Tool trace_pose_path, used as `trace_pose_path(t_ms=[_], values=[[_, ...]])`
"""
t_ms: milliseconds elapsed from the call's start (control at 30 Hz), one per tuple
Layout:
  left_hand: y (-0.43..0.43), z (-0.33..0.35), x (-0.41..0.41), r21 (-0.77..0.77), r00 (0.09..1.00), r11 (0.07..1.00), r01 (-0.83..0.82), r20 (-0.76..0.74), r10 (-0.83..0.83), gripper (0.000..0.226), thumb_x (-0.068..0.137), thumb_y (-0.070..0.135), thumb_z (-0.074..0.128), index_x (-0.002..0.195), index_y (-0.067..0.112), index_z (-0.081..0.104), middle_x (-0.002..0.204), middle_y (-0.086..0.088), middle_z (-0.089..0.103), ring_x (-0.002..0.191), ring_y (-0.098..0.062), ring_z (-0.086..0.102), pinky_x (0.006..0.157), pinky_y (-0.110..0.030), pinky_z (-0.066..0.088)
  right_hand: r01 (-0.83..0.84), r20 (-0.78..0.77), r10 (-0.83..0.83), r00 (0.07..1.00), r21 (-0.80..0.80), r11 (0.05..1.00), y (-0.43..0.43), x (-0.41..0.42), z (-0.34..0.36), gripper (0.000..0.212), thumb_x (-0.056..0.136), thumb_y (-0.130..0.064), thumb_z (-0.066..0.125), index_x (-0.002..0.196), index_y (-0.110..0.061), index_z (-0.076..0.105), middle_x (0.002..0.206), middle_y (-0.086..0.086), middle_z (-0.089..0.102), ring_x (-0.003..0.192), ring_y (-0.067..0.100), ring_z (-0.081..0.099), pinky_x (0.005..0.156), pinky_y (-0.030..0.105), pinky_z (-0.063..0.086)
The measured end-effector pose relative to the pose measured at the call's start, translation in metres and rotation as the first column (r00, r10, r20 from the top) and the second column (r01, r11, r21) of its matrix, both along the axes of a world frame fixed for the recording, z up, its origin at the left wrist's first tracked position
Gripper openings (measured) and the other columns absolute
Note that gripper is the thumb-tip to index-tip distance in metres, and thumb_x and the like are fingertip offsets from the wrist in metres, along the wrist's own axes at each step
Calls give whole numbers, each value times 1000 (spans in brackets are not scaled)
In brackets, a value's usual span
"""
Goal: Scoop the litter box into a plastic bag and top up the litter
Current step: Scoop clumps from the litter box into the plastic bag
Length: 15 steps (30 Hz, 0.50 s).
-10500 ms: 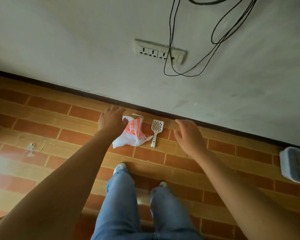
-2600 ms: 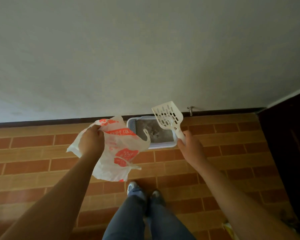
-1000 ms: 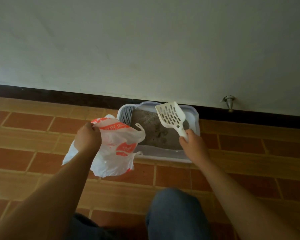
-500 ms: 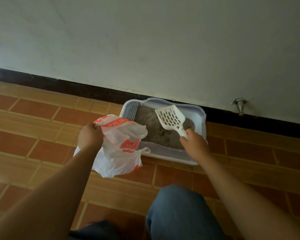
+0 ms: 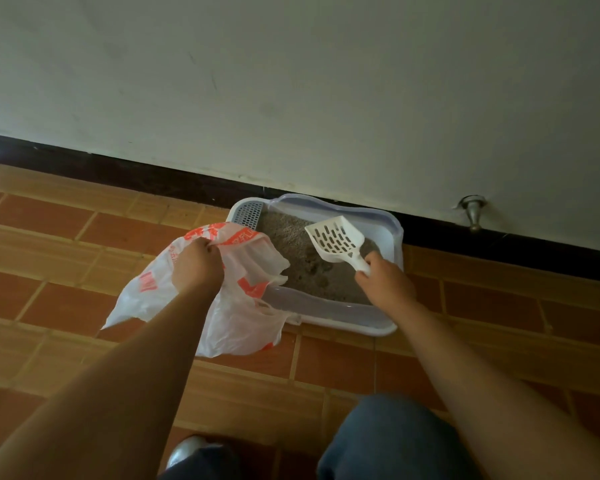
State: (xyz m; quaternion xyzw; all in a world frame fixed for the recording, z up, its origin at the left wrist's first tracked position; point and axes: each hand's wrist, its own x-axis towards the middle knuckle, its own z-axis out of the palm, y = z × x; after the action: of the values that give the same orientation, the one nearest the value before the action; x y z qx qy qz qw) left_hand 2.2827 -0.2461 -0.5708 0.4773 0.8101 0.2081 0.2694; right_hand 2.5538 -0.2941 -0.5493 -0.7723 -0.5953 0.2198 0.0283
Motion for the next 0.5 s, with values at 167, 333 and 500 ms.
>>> trace_pose_path(t_ms=[167, 333, 500], values=[[15, -19, 5, 24, 999, 999, 28, 39, -28, 28, 100, 25, 39, 113, 12, 60, 111, -11, 65, 99, -26, 61, 90, -44, 51, 22, 83, -18, 996, -45, 999, 4, 3, -20, 30, 94, -25, 45, 121, -12, 44, 91, 4, 55, 71, 18, 52, 50, 25, 35], [30, -33, 17, 13, 992, 1000, 21, 123, -22, 30, 100, 27, 39, 119, 13, 58, 116, -9, 62, 105, -27, 59, 93, -43, 48, 8, 246, 23, 969, -126, 992, 15, 8, -27, 27, 94, -26, 47, 118, -15, 48, 100, 6, 62, 73, 19, 51, 53, 27, 37], [35, -48, 17, -40, 994, 999, 8, 109, -3, 32, 99, 29, 40, 122, 12, 55, 120, -11, 60, 110, -29, 57, 97, -45, 45, 51, 356, 60, 933, -294, 954, 27, 7, -28, 24, 93, -20, 49, 115, -15, 55, 108, 5, 62, 84, 20, 55, 52, 25, 36]])
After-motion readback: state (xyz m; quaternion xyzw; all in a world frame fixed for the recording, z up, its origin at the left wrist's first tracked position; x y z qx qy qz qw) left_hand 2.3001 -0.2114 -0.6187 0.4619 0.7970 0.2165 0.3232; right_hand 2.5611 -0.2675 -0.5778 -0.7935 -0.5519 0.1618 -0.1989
